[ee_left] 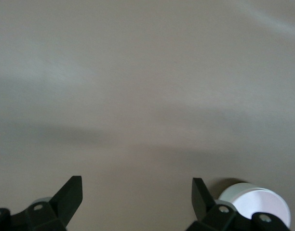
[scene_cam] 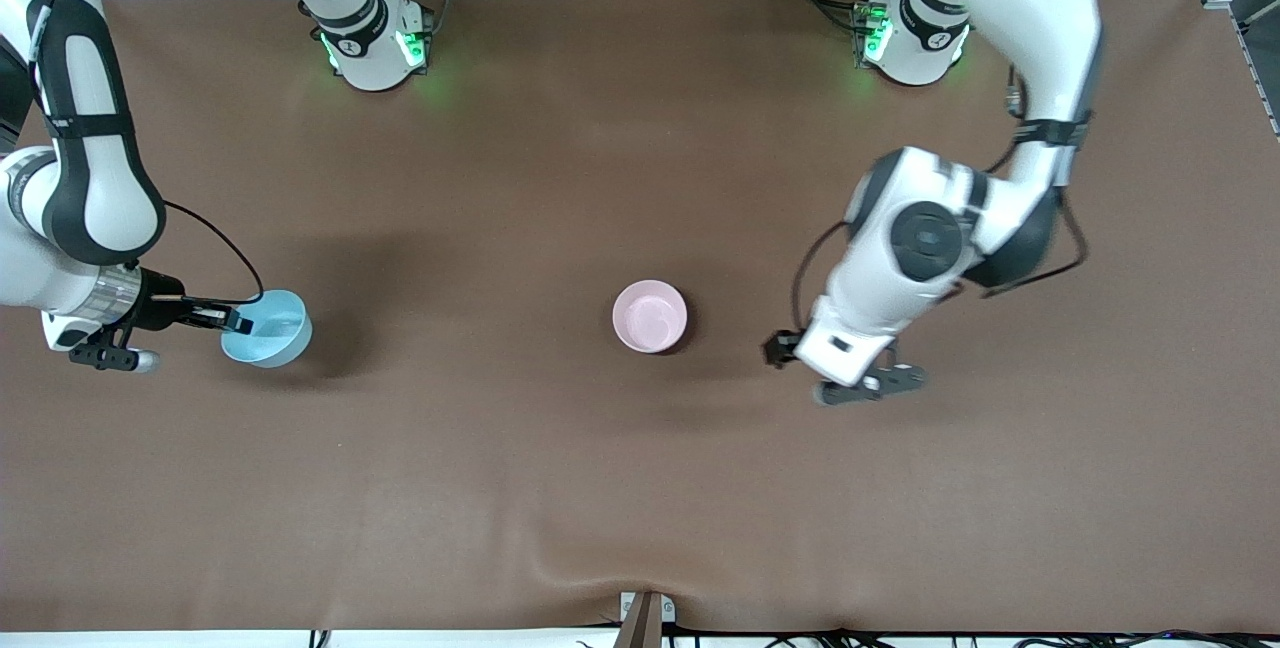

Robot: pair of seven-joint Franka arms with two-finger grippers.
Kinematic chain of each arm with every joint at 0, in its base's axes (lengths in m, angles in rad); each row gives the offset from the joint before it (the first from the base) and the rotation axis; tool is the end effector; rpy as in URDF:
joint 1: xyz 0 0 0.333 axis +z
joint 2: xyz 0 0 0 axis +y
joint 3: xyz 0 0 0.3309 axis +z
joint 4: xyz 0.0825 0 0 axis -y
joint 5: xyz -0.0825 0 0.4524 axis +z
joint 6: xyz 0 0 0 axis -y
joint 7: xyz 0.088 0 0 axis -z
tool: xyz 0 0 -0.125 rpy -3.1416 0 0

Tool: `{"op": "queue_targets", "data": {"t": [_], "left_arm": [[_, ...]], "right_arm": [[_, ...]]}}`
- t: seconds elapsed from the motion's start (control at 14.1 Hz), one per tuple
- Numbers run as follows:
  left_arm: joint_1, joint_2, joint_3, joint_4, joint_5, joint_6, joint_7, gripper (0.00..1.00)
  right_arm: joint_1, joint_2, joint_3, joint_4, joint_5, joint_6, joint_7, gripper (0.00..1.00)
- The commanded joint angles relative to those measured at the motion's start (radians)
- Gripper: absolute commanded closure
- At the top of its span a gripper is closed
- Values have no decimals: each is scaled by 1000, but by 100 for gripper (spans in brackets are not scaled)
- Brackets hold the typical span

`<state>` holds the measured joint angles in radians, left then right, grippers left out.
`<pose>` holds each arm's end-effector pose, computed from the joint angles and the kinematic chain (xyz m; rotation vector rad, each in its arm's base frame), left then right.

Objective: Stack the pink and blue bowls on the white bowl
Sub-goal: 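Open the left gripper and withdraw while the right gripper lifts the blue bowl, then carry the blue bowl with the right gripper over the pink bowl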

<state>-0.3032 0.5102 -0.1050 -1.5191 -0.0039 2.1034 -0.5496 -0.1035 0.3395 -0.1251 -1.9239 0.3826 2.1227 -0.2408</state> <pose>0.7133 -0.2973 0.3389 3.0479 0.2421 0.0661 0.6495 -0.1263 0.2602 -2.8323 0.2953 0.0950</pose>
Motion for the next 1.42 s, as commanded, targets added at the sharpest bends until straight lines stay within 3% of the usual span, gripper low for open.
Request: {"op": "queue_targets", "data": {"t": [0.0, 0.28, 0.71, 0.92, 1.21, 1.35], "left_arm": [[103, -73, -62, -6, 22, -101, 62, 0], [222, -174, -71, -6, 19, -223, 271, 0], [277, -340, -10, -6, 12, -351, 423, 0], [289, -433, 4, -7, 7, -497, 451, 0], [309, -521, 2, -10, 7, -614, 465, 0], [308, -550, 2, -18, 5, -623, 467, 0]], "right_arm": [[39, -37, -1, 9, 24, -46, 114, 100], [171, -45, -1, 10, 27, -49, 314, 100], [398, -27, -1, 87, 79, -44, 604, 100], [531, 53, -1, 218, 93, -49, 791, 100], [605, 151, -1, 353, 107, -53, 1055, 100], [610, 179, -1, 350, 217, -52, 1072, 100]]}}
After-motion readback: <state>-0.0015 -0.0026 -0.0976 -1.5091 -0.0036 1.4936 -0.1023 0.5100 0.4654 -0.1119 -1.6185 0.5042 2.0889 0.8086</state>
